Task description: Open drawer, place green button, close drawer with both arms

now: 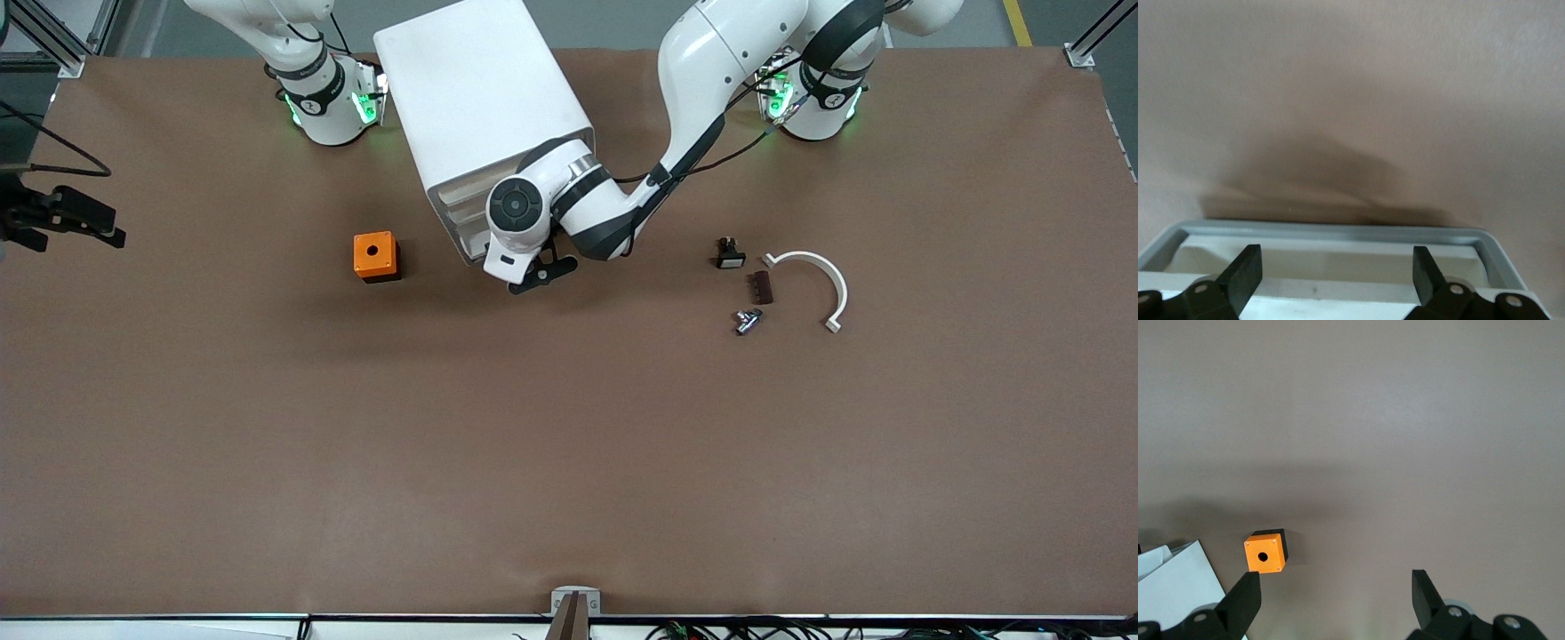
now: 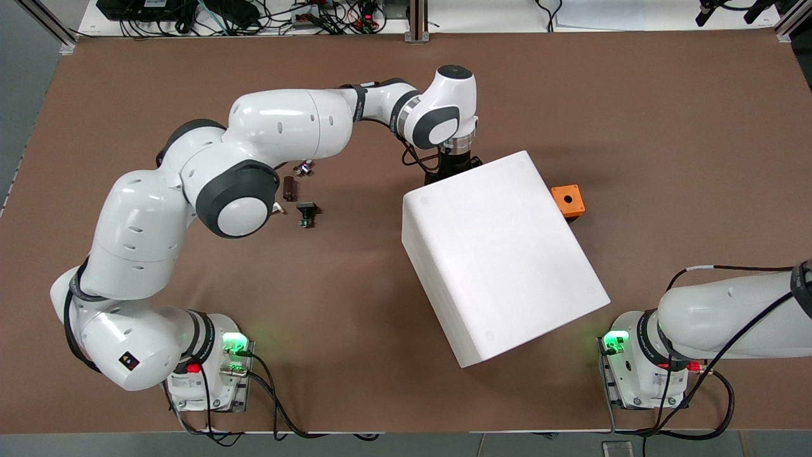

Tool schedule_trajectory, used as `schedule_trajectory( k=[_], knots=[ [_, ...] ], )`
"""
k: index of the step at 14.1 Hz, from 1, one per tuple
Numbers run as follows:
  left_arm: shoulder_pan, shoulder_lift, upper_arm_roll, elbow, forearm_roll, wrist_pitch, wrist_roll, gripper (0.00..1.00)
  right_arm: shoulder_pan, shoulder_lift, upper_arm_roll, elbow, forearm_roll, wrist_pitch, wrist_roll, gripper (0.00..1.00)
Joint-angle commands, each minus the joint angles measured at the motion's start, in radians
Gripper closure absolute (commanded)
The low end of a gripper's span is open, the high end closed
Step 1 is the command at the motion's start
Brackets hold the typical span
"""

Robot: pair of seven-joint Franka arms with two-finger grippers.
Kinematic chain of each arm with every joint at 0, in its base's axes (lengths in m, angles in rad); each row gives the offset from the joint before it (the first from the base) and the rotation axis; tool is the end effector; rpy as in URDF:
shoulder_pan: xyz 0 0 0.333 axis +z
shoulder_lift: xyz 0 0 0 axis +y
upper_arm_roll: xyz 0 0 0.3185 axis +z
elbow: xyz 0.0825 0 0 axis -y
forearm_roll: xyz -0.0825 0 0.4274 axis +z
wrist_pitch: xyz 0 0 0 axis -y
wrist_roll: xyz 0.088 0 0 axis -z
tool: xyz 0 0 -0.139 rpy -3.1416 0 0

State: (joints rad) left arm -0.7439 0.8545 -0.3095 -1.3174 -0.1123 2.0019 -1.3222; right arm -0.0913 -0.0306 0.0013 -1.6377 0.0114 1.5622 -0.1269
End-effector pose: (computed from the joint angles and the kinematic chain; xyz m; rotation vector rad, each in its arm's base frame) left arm 0.4044 -0.6465 0.1797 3.0245 0.6272 -0.5667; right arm 0.5823 -0.0509 0.5780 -3.1242 -0.0574 0.0678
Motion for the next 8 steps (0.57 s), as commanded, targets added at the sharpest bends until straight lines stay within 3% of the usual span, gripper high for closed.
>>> schedule_trajectory(
  k=[1, 8],
  knots=[
    [0.005, -0.023, -0.008, -0.026, -0.055, -0.003, -0.015, 0.01, 0.004, -0.098, 0.000, -0.120, 0.015, 0.052, 0.006, 0.00],
    [0.006, -0.008, -0.008, -0.028, -0.176, 0.001, -0.015, 0.01, 0.028, -0.103, 0.011, -0.117, 0.007, 0.073, 0.013, 0.00]
  ],
)
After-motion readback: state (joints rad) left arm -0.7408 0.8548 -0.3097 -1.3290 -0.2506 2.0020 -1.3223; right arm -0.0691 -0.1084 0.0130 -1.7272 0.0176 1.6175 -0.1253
